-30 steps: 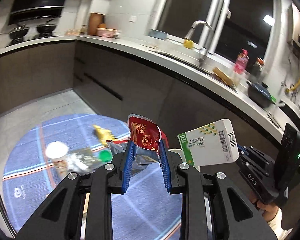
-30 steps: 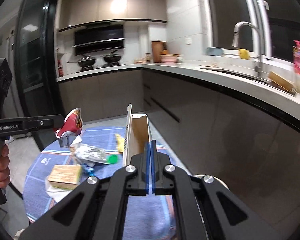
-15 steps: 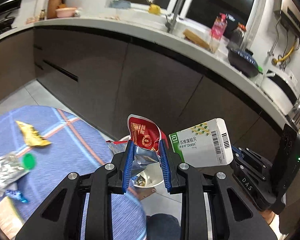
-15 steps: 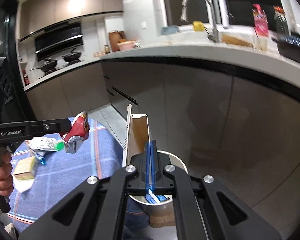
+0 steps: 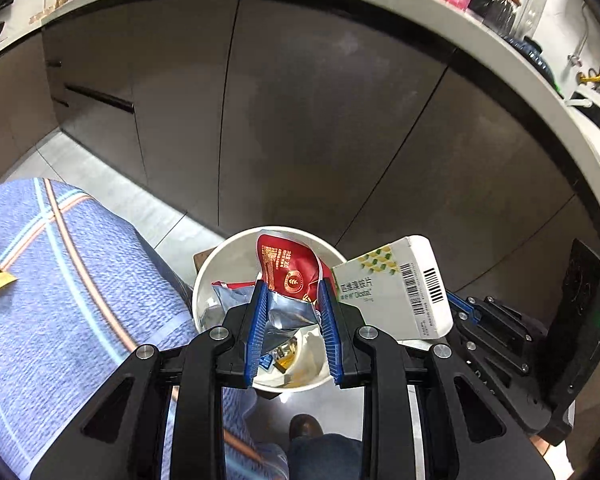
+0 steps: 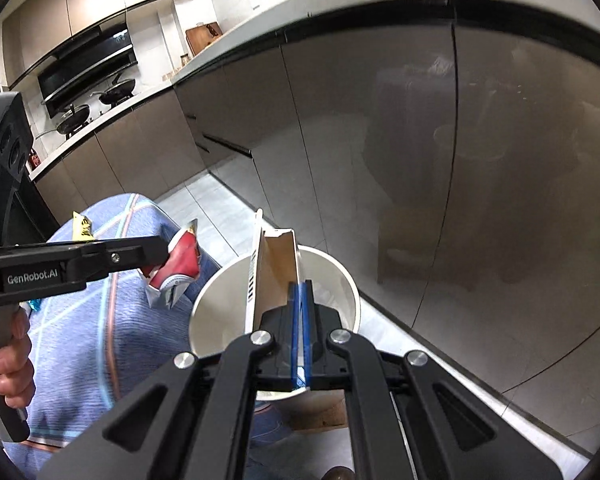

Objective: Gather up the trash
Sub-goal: 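Carry the red wrapper and medicine box to the bin and release them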

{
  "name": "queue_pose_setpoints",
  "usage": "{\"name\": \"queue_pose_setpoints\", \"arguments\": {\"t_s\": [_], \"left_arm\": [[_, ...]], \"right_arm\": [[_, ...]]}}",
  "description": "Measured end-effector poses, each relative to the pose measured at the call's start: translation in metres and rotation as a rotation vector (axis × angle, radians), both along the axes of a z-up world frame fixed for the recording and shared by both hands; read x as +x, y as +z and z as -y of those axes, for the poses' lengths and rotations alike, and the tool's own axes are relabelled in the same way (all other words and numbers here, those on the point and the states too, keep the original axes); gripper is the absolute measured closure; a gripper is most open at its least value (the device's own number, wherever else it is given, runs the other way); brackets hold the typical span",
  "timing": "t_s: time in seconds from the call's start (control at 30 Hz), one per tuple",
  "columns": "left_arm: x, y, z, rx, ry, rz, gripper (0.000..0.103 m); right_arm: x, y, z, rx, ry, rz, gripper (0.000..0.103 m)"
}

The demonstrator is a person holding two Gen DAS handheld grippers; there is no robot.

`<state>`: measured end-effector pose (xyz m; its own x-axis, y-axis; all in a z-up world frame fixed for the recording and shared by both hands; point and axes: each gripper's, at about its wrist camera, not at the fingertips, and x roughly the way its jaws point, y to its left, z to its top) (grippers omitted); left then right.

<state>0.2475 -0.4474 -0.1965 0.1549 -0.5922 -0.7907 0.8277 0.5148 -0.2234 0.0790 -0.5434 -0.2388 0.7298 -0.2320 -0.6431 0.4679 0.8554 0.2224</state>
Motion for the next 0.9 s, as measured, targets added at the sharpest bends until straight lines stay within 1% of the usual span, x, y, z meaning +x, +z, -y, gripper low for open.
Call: {"name": "queue_pose_setpoints", "arguments": {"t_s": [0.17, 0.3, 0.43, 0.53, 0.63, 0.67, 0.7, 0.73, 0.77, 0.8, 0.83, 0.87, 0.9], "left_arm": [[0.006, -0.018, 0.017, 0.041, 0.007, -0.005, 0.078], [0.012, -0.030, 0.025, 0.074, 0.016, 0.013, 0.077], [0.018, -0.038, 0.024, 0.094, 0.025, 0.030, 0.074], [0.016, -0.039, 0.028, 0.097, 0.030, 0.056, 0.070], [0.016, -0.038, 0.032, 0.093, 0.038, 0.083, 0.058], [0.016, -0.038, 0.031, 0.090, 0.045, 0.085, 0.049], [0.016, -0.035, 0.030, 0.079, 0.055, 0.090, 0.043], [0.017, -0.033, 0.028, 0.069, 0.064, 0.095, 0.039], [0.018, -0.030, 0.026, 0.057, 0.079, 0.105, 0.033], [0.019, -0.027, 0.024, 0.048, 0.089, 0.110, 0.030], [0.020, -0.025, 0.022, 0.038, 0.094, 0.112, 0.029], [0.022, -0.022, 0.020, 0.031, 0.099, 0.111, 0.025], [0.024, -0.019, 0.018, 0.023, 0.109, 0.113, 0.018]], "right_arm": [[0.014, -0.025, 0.010, 0.043, 0.022, -0.024, 0.099], [0.024, -0.041, 0.021, 0.082, 0.030, -0.039, 0.099], [0.031, -0.053, 0.026, 0.088, 0.045, -0.067, 0.098], [0.037, -0.059, 0.027, 0.079, 0.057, -0.082, 0.096], [0.038, -0.059, 0.026, 0.065, 0.065, -0.082, 0.095], [0.038, -0.058, 0.025, 0.060, 0.067, -0.080, 0.089], [0.036, -0.058, 0.023, 0.054, 0.068, -0.077, 0.083], [0.035, -0.057, 0.023, 0.051, 0.072, -0.072, 0.081], [0.033, -0.056, 0.022, 0.047, 0.078, -0.064, 0.078], [0.032, -0.054, 0.022, 0.041, 0.081, -0.059, 0.077], [0.030, -0.052, 0.022, 0.036, 0.083, -0.054, 0.075], [0.027, -0.051, 0.021, 0.028, 0.087, -0.048, 0.069], [0.025, -0.049, 0.020, 0.022, 0.089, -0.045, 0.062]]}}
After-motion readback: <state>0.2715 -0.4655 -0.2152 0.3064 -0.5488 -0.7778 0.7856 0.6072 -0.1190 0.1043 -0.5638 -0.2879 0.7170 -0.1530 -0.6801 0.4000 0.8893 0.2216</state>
